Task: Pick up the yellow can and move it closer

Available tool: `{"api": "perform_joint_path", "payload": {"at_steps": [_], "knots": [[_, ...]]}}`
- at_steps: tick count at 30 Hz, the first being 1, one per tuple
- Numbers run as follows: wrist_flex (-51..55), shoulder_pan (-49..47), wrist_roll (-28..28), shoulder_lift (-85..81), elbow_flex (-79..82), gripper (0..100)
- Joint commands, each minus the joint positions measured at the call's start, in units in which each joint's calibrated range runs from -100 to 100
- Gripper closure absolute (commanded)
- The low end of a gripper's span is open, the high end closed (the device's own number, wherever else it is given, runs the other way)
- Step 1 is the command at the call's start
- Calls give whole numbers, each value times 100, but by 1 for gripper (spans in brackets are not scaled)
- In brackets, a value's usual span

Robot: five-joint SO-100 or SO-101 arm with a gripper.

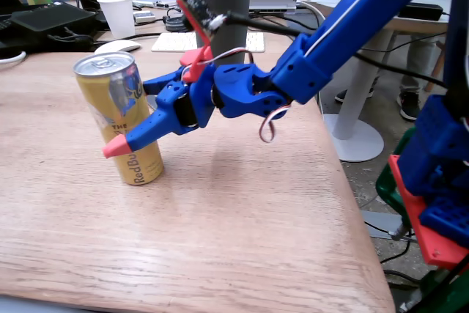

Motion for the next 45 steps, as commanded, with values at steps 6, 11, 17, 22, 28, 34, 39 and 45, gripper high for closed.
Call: {"api": "perform_joint_path", "payload": {"at_steps": [6, 11, 17, 22, 28, 34, 39, 45], "knots": [[-63, -163, 15, 812, -1396, 43], [-129, -772, 15, 872, -1453, 43], [-88, -789, 15, 872, -1462, 43], [-104, -789, 15, 872, -1462, 63], [-137, -789, 15, 924, -1453, 86], [-71, -789, 68, 855, -1340, 85], [-55, -789, 24, 366, -1189, 85], [-55, -789, 20, -1263, 463, 85]]}}
